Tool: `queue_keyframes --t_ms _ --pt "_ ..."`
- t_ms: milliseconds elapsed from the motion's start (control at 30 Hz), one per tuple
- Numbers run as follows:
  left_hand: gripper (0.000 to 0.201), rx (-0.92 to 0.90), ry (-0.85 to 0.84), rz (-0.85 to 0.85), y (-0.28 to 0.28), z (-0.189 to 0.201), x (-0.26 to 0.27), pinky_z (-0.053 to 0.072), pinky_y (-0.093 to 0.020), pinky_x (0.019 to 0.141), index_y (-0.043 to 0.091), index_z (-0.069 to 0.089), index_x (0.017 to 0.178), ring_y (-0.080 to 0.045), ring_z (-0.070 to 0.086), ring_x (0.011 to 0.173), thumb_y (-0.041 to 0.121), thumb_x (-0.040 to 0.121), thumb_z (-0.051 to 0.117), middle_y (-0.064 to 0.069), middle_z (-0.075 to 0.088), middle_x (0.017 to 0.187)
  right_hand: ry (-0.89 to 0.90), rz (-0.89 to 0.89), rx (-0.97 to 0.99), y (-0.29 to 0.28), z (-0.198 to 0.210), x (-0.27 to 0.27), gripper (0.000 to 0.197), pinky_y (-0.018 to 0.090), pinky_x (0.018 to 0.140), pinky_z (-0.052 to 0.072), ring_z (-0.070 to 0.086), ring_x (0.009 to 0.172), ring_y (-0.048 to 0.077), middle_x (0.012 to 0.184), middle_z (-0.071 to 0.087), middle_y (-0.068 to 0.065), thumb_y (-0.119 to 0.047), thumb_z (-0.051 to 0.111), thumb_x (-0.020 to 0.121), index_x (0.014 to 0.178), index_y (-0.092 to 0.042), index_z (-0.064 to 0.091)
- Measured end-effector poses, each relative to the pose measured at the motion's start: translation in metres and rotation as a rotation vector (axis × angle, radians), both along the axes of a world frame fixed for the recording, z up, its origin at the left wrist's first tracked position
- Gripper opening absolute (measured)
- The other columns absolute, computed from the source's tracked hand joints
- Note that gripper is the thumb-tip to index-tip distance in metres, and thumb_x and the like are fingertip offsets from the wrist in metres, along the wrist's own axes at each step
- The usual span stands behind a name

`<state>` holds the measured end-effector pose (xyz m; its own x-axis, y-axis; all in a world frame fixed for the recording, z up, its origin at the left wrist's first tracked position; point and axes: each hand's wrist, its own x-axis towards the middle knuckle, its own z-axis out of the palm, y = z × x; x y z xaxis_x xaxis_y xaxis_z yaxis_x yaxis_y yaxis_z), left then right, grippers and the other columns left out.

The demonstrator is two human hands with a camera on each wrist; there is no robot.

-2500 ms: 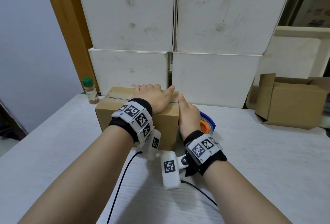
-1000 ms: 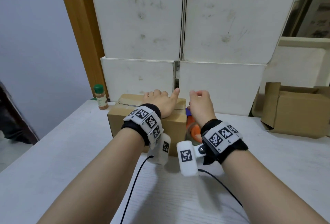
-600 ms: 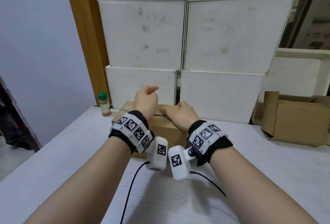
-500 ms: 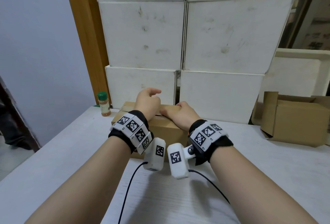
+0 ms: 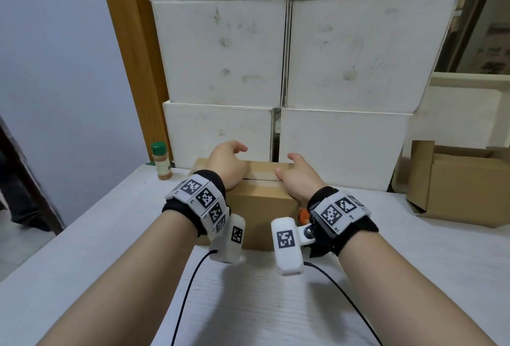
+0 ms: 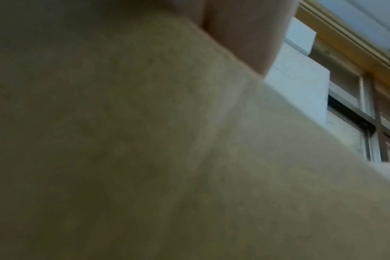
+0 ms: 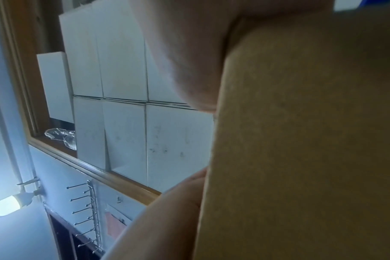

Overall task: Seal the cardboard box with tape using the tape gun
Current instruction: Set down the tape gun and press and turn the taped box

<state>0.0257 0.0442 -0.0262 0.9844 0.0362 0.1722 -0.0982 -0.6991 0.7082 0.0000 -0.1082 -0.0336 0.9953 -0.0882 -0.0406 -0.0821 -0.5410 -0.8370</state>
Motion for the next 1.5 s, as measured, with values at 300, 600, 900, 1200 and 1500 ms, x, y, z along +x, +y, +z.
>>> queue_keyframes --t_ms 300,600,900,1200,1500 --pt "0.081 0.442 0.193 0.239 0.004 -0.004 0.007 0.045 -0.037 0.08 0.013 0.055 0.123 -0.031 0.056 0.102 0.077 0.074 0.046 -0.012 0.051 0.121 -0.044 -0.16 0.088 -0.011 -0.002 0.006 0.04 0.03 0.096 0.036 0.047 0.123 0.028 0.136 0.05 0.014 -0.022 0.031 0.101 0.134 -0.005 0.044" --pt "0.084 0.445 0.203 0.173 -0.006 -0.006 0.014 0.047 -0.04 0.089 0.017 0.055 0.125 -0.035 0.053 0.11 0.081 0.071 0.04 -0.01 0.044 0.127 0.109 0.0 -0.441 -0.003 0.014 0.018 0.089 0.04 0.102 0.041 0.05 0.121 0.031 0.139 0.045 0.014 -0.077 0.04 0.075 0.134 -0.012 0.049" --pt "0.068 0.386 0.173 0.169 -0.008 -0.006 0.01 0.037 -0.044 0.099 0.019 0.053 0.127 -0.034 0.042 0.122 0.069 0.083 0.04 -0.01 0.042 0.131 0.12 0.008 -0.447 0.003 0.01 0.011 0.1 0.043 0.104 0.038 0.038 0.13 0.027 0.14 0.035 0.005 -0.079 0.057 0.06 0.14 -0.023 0.039" --pt "0.069 0.397 0.108 0.171 -0.007 -0.011 0.012 0.04 -0.043 0.097 0.02 0.054 0.127 -0.034 0.046 0.118 0.07 0.082 0.04 -0.01 0.046 0.128 0.064 0.008 -0.367 -0.002 0.004 0.015 0.089 0.043 0.104 0.04 0.043 0.125 0.026 0.136 0.037 0.004 -0.073 0.063 0.063 0.136 -0.025 0.044" --pt "0.069 0.414 0.104 0.164 -0.006 -0.01 0.011 0.04 -0.043 0.096 0.019 0.053 0.128 -0.034 0.046 0.118 0.069 0.083 0.038 -0.01 0.046 0.13 0.03 0.029 -0.298 -0.007 0.002 0.016 0.081 0.04 0.107 0.038 0.042 0.128 0.024 0.141 0.041 0.004 -0.061 0.068 0.069 0.138 -0.025 0.043"
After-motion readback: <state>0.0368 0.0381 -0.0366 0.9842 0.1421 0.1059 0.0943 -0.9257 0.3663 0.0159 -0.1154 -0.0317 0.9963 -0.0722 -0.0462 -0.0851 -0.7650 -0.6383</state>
